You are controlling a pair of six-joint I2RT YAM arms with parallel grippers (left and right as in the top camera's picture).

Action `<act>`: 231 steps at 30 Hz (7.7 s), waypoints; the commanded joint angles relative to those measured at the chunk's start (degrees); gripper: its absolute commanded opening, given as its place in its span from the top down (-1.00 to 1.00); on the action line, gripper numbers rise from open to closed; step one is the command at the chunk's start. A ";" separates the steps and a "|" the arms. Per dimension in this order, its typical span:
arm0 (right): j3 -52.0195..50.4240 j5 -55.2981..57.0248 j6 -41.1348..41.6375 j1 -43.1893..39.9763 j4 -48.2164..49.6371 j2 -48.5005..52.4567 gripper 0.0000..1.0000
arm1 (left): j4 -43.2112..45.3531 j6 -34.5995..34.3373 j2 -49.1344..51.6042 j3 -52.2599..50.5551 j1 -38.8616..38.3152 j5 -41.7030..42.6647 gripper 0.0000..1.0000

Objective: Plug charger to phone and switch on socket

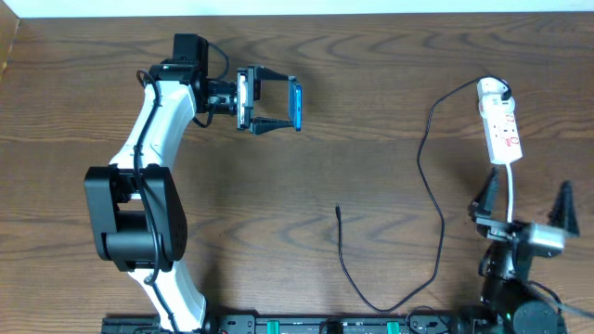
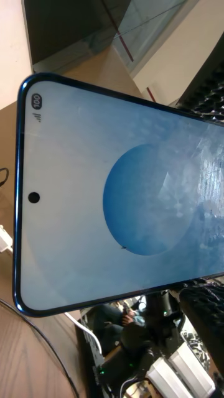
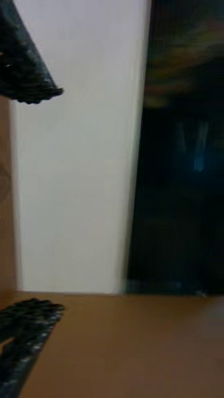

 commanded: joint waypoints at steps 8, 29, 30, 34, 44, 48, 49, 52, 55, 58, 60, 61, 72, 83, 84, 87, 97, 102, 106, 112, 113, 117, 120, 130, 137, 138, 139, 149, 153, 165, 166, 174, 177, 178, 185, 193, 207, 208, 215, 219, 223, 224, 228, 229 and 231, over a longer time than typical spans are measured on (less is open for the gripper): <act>6.47 1.25 -4.94 -0.44 8.13 16.06 -0.99 | -0.11 0.13 -1.29 0.26 0.28 3.23 0.85; 68.67 -52.63 18.03 1.33 -28.81 86.71 -0.99 | -0.11 0.11 -1.29 0.26 0.28 2.58 0.85; 69.05 -54.82 19.47 1.70 -28.06 87.52 -0.98 | -0.13 0.11 -1.29 0.26 0.28 2.01 0.85; 69.13 -58.84 23.80 4.09 -24.72 89.26 -0.99 | -0.11 0.11 -1.29 0.26 0.28 0.15 0.85; 69.07 -57.86 24.22 7.67 -21.81 89.46 -0.99 | -0.11 0.11 -1.29 0.26 0.28 -0.02 0.85; 69.07 -53.37 27.39 7.89 -23.21 89.46 -0.98 | -0.11 0.11 -1.29 0.26 0.28 -0.13 0.85; 69.07 -50.40 30.56 7.89 -24.79 89.48 -0.99 | -0.11 -0.07 -1.29 0.26 0.28 -0.57 0.85; 69.07 -44.26 37.16 7.89 -30.34 90.25 -0.99 | -0.11 -2.54 -1.29 0.26 0.28 -5.07 0.85; 69.07 -44.17 39.34 7.89 -31.19 91.65 -0.99 | -0.09 -3.91 -1.29 0.26 0.28 -9.09 0.85; 69.07 -44.06 41.83 7.87 -31.21 93.04 -0.98 | -0.11 -5.29 -1.29 0.26 0.28 -15.19 0.85; 69.07 -44.13 44.94 7.87 -31.54 94.27 -0.98 | -0.09 -6.23 -1.29 0.26 0.28 -20.59 0.86; 69.07 -44.54 47.60 7.89 -31.91 95.32 -0.99 | -0.09 -7.43 -1.29 0.26 0.28 -24.81 0.86; 69.07 -69.53 50.49 7.89 -19.12 106.44 -0.99 | 1.62 -12.31 -1.29 0.26 0.20 -45.11 0.86; 69.07 -80.19 49.72 8.26 -9.40 113.07 -0.99 | 1.88 -18.53 -1.29 0.26 -2.67 -52.98 0.85; 69.07 -80.13 49.18 8.31 -9.40 113.07 -0.98 | 1.90 -18.88 -1.29 0.26 -3.13 -53.64 0.86; 69.07 -79.71 48.54 8.59 -9.53 113.15 -0.99 | 2.36 -19.74 -1.29 0.26 -4.48 -54.69 0.86; 69.07 -75.12 48.54 12.81 -10.43 113.15 -0.93 | 8.24 -20.52 -1.29 0.28 -7.98 -55.60 0.85; 69.07 -73.42 48.28 14.93 -11.47 113.15 -0.97 | 8.44 -20.70 -1.29 0.28 -8.09 -55.95 0.85; 69.07 -71.63 47.04 15.61 -14.51 113.15 -0.97 | 8.41 -20.68 -1.29 0.28 -8.09 -55.95 0.86; 69.07 -71.21 45.59 16.00 -15.82 113.15 -0.94 | 8.46 -20.70 -1.29 0.28 -8.13 -55.95 0.86; 69.07 -71.10 44.50 16.35 -16.46 113.15 -0.94 | 8.46 -20.68 -1.29 0.28 -8.13 -55.95 0.86; 69.07 -70.73 41.27 17.40 -17.51 113.15 -0.94 | 8.44 -20.68 -1.29 0.28 -8.13 -55.91 0.85; 69.07 -69.53 41.27 17.42 -17.53 113.15 -0.95 | 8.44 -20.70 -1.29 0.28 -8.13 -55.91 0.86; 69.07 -63.19 40.35 18.84 -17.66 113.15 -0.96 | 8.41 -20.72 -1.29 0.28 -8.24 -55.89 0.86; 69.07 -63.17 40.39 19.45 -17.40 113.15 -0.98 | 8.44 -20.72 -1.29 0.28 -9.35 -55.91 0.86; 69.07 -63.14 40.39 19.45 -17.42 113.15 -0.97 | 8.44 -20.72 -1.29 0.28 -9.49 -55.91 0.86; 69.07 -62.95 40.37 19.45 -17.42 113.15 -0.98 | 8.44 -20.72 -1.29 0.28 -9.70 -55.91 0.86; 69.07 -61.46 39.12 19.56 -17.49 113.15 -0.68 | 8.44 -20.76 -1.29 0.28 -10.82 -55.89 0.86; 69.07 -60.26 39.12 19.96 -17.49 113.15 -0.68 | 8.44 -20.76 -1.29 0.28 -11.26 -55.91 0.85; 69.07 -56.92 39.15 20.74 -17.42 113.15 -0.28 | 8.44 -20.94 -1.29 0.28 -12.11 -55.91 0.86; 69.07 -56.48 39.15 21.03 -17.42 113.15 -0.25 | 8.44 -20.94 -1.29 0.28 -12.26 -55.91 0.85; 69.07 -55.45 39.15 21.97 -17.00 113.15 -0.16 | 8.44 -20.94 -1.29 0.28 -12.92 -55.91 0.86; 69.07 -55.45 39.15 21.97 -16.98 113.15 0.00 | 8.44 -20.94 -1.29 0.28 -13.00 -55.91 0.86; 69.07 -55.45 39.15 21.97 -16.92 113.15 0.06 | 8.44 -20.92 -1.29 0.28 -13.00 -55.91 0.85; 69.07 -55.45 39.15 21.99 -16.79 113.15 0.34 | 8.44 -20.92 -1.29 0.28 -13.00 -55.91 0.86; 69.07 -55.45 39.15 21.97 -16.79 113.15 0.58 | 8.44 -20.92 -1.29 0.28 -13.00 -55.93 0.85; 69.07 -55.49 39.15 21.73 -16.85 113.15 0.98 | 8.44 -20.92 -1.29 0.28 -12.92 -56.00 0.31; 69.07 -55.49 39.15 21.62 -16.85 113.15 0.98 | 8.46 -20.92 -1.29 0.28 -12.83 -56.02 -0.07; 69.07 -55.47 39.28 18.84 -16.83 113.15 0.98 | 9.75 -20.85 -1.42 0.28 -11.23 -55.93 -0.87; 69.07 -53.59 47.06 15.56 -16.63 113.15 0.98 | 13.51 -20.63 -2.54 0.28 -10.95 -55.95 -0.96; 69.07 -53.57 61.26 11.98 -13.97 113.15 0.98 | 19.02 -20.24 -4.13 0.28 -10.95 -56.02 -0.96; 69.07 -53.59 66.84 11.15 -12.48 113.15 0.98 | 20.41 -20.24 -4.46 0.28 -10.95 -56.02 -0.96; 69.07 -53.53 87.58 9.40 -2.95 113.15 0.97 | 24.63 -20.17 -5.01 0.28 -10.95 -56.00 -0.96; 69.07 -53.29 90.25 9.35 -0.85 113.15 0.97 | 25.20 -20.13 -5.03 0.28 -10.95 -56.00 -0.96; 69.07 -51.98 97.24 9.49 5.05 113.15 0.97 | 26.99 -20.06 -5.03 0.28 -10.95 -56.00 -0.96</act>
